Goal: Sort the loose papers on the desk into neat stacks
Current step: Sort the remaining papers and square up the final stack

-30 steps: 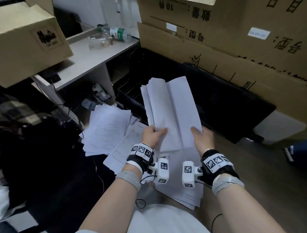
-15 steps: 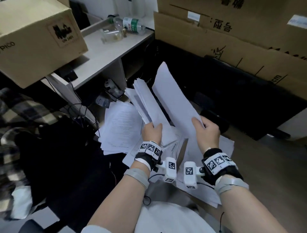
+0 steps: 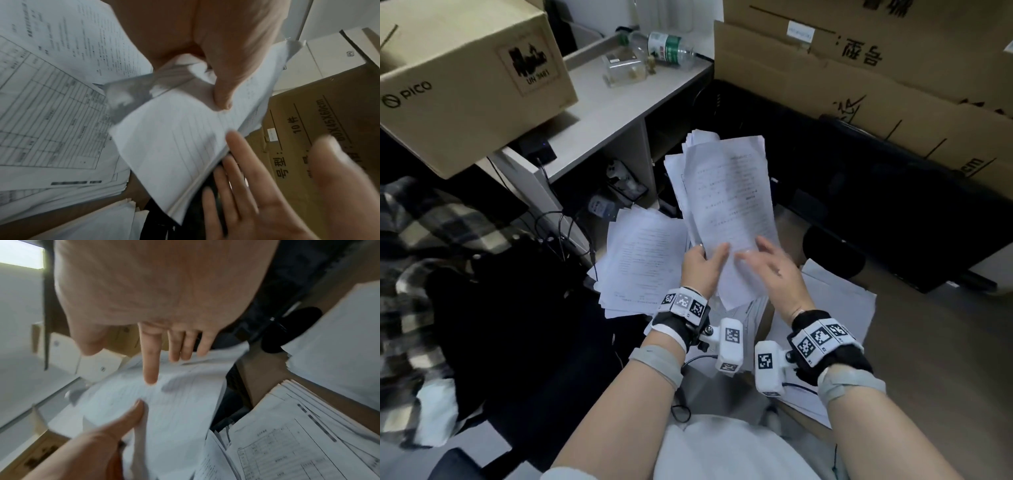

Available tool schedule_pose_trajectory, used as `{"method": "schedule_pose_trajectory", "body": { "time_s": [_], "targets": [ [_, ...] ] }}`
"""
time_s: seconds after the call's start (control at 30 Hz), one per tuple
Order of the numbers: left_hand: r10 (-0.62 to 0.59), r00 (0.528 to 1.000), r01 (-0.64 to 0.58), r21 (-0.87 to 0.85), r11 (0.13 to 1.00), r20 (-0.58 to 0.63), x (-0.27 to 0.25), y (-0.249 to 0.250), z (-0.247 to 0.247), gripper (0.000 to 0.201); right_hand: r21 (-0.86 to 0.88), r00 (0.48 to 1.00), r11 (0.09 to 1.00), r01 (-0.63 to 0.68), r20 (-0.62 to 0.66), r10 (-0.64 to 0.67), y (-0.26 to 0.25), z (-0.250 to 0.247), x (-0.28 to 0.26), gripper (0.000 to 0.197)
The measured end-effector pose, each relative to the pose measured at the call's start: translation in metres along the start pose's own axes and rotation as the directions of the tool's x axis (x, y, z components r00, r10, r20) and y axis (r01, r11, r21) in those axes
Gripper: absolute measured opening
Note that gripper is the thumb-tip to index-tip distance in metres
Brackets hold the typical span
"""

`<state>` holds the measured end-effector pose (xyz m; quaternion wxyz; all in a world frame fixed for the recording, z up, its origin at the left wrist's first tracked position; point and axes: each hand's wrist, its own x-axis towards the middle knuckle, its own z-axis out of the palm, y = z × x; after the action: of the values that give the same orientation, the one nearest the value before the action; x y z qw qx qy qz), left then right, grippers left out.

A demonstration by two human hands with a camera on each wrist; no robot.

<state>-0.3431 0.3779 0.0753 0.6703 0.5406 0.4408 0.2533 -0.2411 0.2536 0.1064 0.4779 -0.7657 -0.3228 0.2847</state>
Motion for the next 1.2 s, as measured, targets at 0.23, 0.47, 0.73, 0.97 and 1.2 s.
{"method": "schedule_pose_trajectory", "body": {
  "time_s": [0.23, 0.47, 0.73, 0.97, 1.2],
  "targets": [
    [-0.059, 0.998, 0.058, 0.171, 0.984, -0.001, -0.016, -0.012, 0.004, 0.014, 0.327, 0.931, 0.903, -0.279, -0.140, 0.339, 0.031, -0.045, 0.014, 0.084],
    [-0.162, 0.975, 0.173, 0.065, 0.983, -0.152, -0.066, -0.031, 0.013, 0.028, 0.260, 0.937, 0.909, -0.325, -0.046, 0.348, 0.082, -0.042, 0.006, 0.004],
    [-0.126, 0.919, 0.218, 0.214, 0.952, -0.373, -0.057, -0.060, 0.009, 0.028, 0.139, 0.913, 0.913, -0.383, -0.095, 0.397, 0.111, -0.046, 0.009, 0.014],
    [-0.087, 0.919, 0.218, 0.311, 0.925, -0.385, -0.022, -0.062, -0.003, 0.051, 0.038, 0.828, 0.860, -0.508, -0.254, 0.500, 0.116, -0.033, 0.012, 0.027],
    [-0.035, 0.850, 0.232, 0.314, 0.921, -0.526, 0.014, -0.045, -0.093, 0.041, 0.027, 0.799, 0.834, -0.551, -0.272, 0.537, 0.110, 0.033, 0.040, 0.018]
  ]
}}
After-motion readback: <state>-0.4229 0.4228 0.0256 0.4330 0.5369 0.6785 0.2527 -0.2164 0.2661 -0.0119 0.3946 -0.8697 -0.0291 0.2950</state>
